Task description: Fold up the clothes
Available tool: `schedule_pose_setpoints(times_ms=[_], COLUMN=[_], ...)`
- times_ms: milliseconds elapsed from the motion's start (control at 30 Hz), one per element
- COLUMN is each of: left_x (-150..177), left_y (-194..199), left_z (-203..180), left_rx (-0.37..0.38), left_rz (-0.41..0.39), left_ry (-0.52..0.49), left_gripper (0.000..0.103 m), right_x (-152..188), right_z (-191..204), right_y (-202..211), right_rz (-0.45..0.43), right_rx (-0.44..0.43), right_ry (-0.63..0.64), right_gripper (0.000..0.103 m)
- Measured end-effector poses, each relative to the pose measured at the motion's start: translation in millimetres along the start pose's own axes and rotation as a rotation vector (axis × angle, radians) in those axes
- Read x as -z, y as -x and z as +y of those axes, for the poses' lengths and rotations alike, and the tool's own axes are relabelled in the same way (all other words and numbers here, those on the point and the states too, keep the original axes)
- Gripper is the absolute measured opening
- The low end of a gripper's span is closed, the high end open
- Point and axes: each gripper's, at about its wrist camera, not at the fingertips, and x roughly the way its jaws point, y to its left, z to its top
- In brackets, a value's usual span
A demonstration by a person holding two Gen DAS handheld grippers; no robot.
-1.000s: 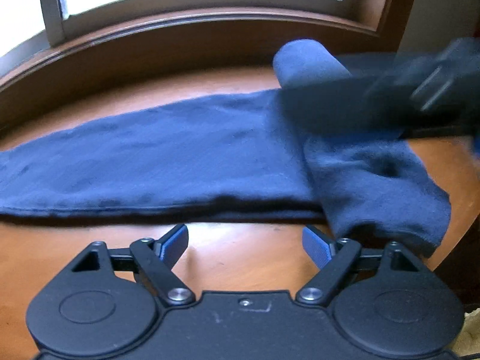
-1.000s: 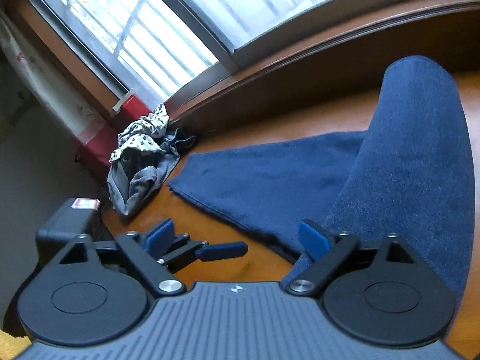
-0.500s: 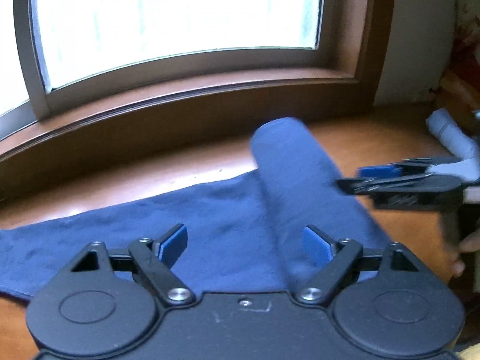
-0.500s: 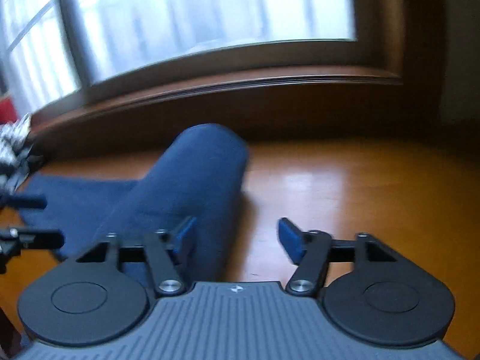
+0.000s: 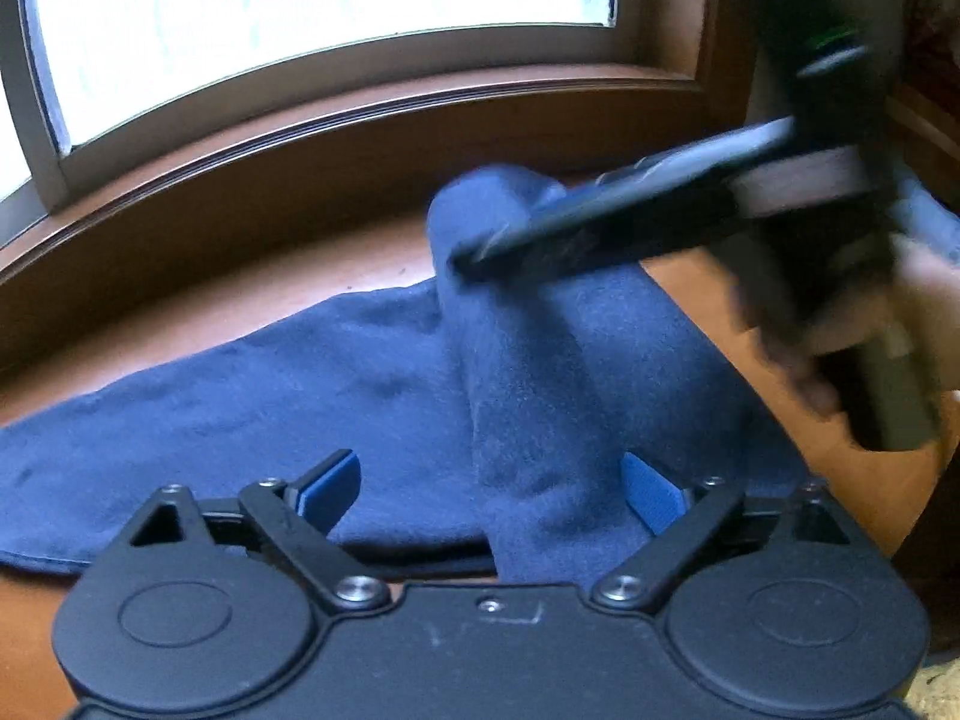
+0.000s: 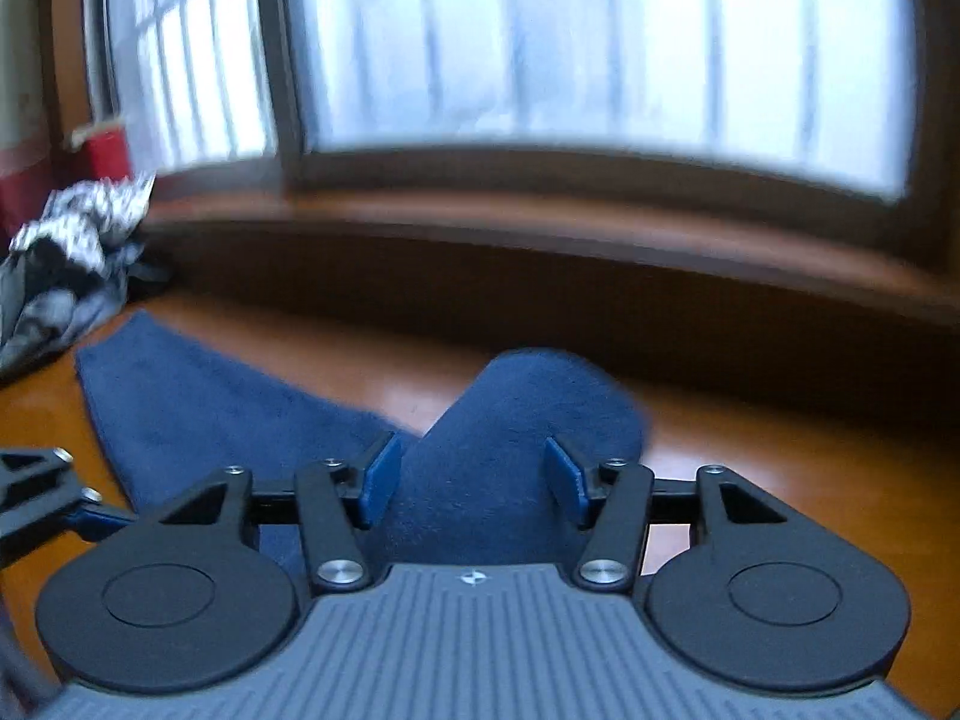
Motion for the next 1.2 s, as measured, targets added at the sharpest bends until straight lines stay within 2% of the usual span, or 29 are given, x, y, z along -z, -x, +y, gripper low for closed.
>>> schedule_pose_setpoints(times_ms=[33, 100, 167, 267, 400, 467, 633, 767, 900, 1033, 1200], left_x=[1, 5, 5, 4, -1, -5, -8, -2, 1, 3, 2], left_y=[2, 8, 9, 15, 30, 35, 26, 18, 12, 9, 3], left_z=[1, 3, 3, 5, 11, 16, 28, 46, 47, 47, 48], left_rx=[-0.006, -0.018, -0.023, -0.026, -0.056, -0.069, -0.103, -0.052, -0.071, -0.060, -0.083], left_rz=[0.002, 0.006, 0.001, -0.011, -0.053, -0.072, -0.024, -0.004, 0.010, 0.033, 0.054], left_ry=[0.000, -0.003, -0.013, -0.012, 0.000, 0.012, 0.007, 0.028, -0.012, -0.014, 0.010], left_gripper=[0.094, 0.094, 0.095, 0.095, 0.095, 0.095, 0.095, 0.095, 0.095, 0.095, 0.095], right_x=[1, 4, 5, -2, -8, 4, 41, 70, 99, 110, 107], right_z=[4, 17, 35, 30, 3, -2, -9, -15, -21, -17, -17], right_y=[-12, -30, -32, -19, 28, 43, 79, 108, 137, 133, 136], right_rz=[0.025, 0.060, 0.065, 0.066, 0.036, 0.032, 0.018, 0.007, -0.005, -0.016, 0.016], right_rx=[0.000, 0.013, 0.048, 0.044, 0.092, 0.091, 0.063, 0.040, 0.016, -0.022, -0.028], right_ry=[0.029, 0.115, 0.229, 0.197, -0.016, -0.117, -0.372, -0.577, -0.781, -0.880, -0.852], right_gripper=[0.069, 0.086, 0.087, 0.085, 0.085, 0.086, 0.087, 0.087, 0.087, 0.087, 0.087])
